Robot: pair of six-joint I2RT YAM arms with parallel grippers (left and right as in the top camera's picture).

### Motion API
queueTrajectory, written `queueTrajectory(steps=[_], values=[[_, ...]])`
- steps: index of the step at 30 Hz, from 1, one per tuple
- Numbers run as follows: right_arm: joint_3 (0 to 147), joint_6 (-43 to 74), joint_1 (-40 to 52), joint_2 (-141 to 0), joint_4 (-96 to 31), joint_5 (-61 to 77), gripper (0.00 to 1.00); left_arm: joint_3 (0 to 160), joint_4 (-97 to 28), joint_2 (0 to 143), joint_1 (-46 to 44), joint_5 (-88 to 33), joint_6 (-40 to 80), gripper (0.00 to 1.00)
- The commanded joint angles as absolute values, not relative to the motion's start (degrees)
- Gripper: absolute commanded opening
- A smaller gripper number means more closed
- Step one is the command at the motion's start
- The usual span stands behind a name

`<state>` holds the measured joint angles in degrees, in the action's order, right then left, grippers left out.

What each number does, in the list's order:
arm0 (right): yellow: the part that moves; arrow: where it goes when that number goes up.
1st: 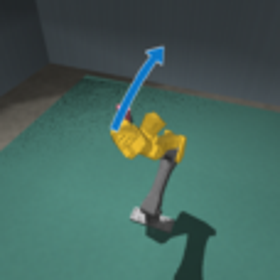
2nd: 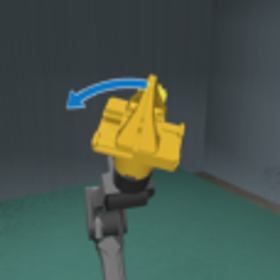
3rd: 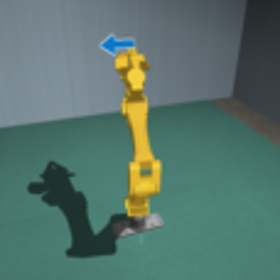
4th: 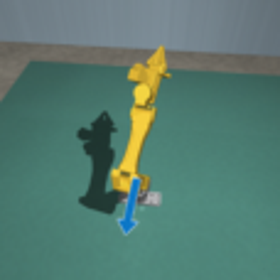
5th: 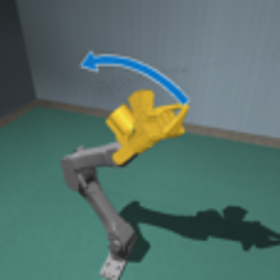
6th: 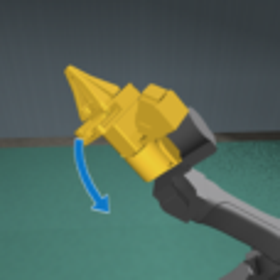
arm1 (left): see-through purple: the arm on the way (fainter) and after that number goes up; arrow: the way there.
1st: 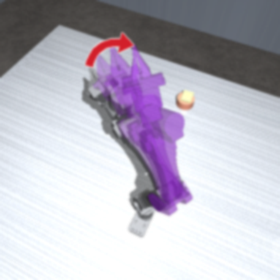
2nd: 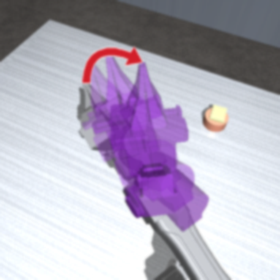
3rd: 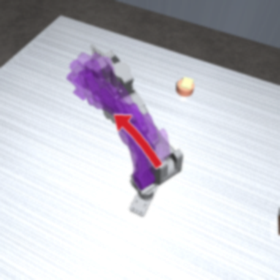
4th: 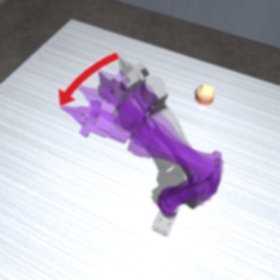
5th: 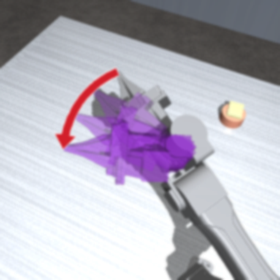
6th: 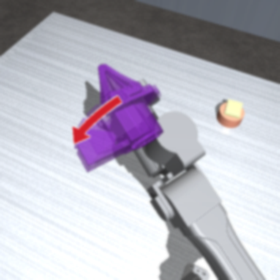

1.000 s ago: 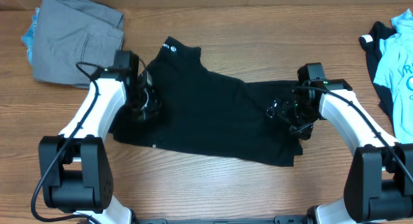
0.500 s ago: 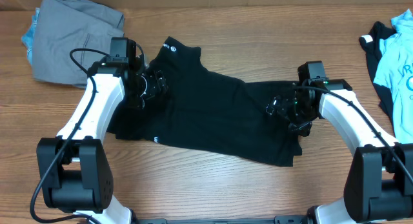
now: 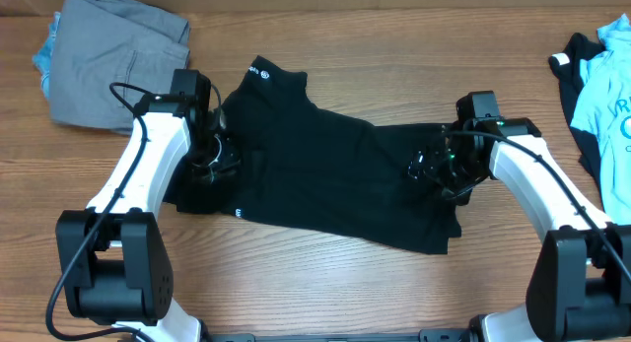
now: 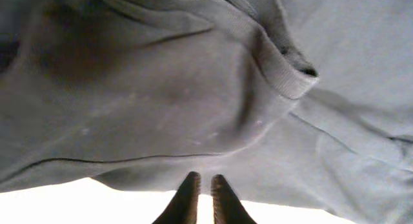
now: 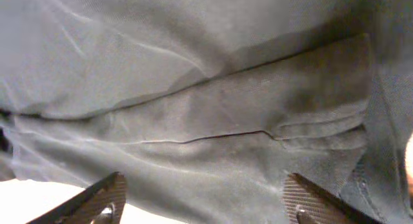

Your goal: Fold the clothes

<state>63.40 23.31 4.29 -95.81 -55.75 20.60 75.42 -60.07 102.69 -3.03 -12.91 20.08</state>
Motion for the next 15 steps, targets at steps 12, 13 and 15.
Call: queueTrajectory(steps=[12, 13, 15], values=[[56.05, 25.74, 5.23, -97.73, -50.85, 16.49, 0.37, 72.44, -58.24, 111.24, -2.96, -8.38, 19.07, 0.04], [55.75, 25.71, 5.23, -98.15, -50.52, 16.27, 0.35, 72.44, -58.22, 112.05, -2.96, -8.36, 19.07, 0.04], [55.37, 25.71, 5.08, -99.31, -50.28, 15.35, 0.28, 72.44, -58.24, 113.69, -2.9, -8.36, 19.07, 0.04]])
